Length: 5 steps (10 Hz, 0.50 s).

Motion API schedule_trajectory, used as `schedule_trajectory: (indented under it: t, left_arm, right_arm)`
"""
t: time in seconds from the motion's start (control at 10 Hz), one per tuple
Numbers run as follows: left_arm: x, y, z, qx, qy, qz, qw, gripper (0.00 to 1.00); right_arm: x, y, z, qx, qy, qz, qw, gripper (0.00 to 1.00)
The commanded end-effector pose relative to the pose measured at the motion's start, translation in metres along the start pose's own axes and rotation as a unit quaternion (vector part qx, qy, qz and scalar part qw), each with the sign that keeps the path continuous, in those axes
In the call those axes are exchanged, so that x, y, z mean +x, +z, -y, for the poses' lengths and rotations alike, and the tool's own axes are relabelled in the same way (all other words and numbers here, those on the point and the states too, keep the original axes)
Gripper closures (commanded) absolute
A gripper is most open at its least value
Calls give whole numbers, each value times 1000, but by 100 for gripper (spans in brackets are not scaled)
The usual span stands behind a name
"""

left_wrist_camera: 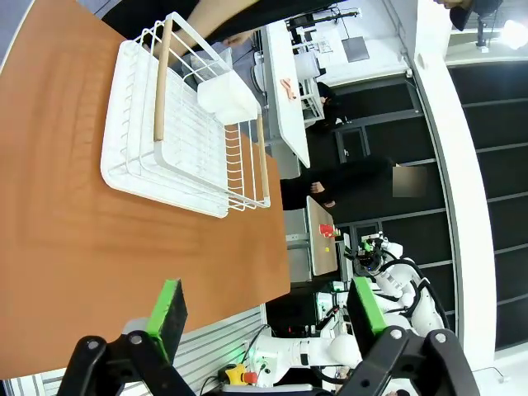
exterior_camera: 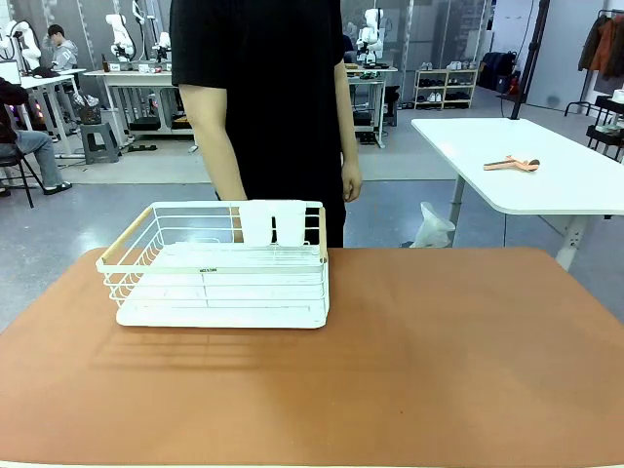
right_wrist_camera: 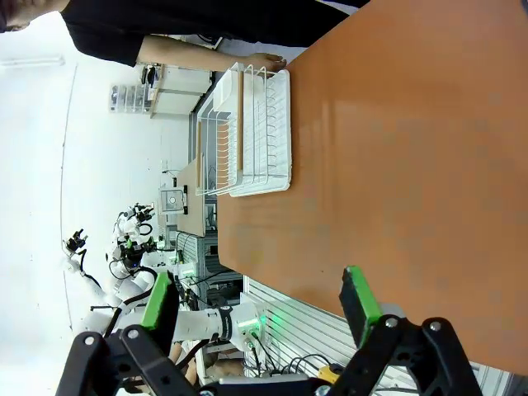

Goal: Clean the table.
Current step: Pick up the Lint Roller when the human hands it over.

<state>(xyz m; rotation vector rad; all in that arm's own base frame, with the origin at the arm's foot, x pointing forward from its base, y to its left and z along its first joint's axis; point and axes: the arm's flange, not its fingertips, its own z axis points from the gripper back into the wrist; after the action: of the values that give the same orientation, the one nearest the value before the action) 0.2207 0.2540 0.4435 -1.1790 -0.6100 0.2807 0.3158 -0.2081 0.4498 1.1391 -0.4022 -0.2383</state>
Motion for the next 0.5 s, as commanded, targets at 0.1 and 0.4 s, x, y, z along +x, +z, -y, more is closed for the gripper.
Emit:
schedule_trajectory:
  t: [0.1,0.4]
  left_arm:
    - [-1,2,3,-7,-9,2,1000,0]
    - [-1,2,3,-7,-9,2,1000,0]
  right_arm:
    - [-2,1,-5,6,3,2,1000,0]
    - [-2,1,-5,6,3,2,1000,0]
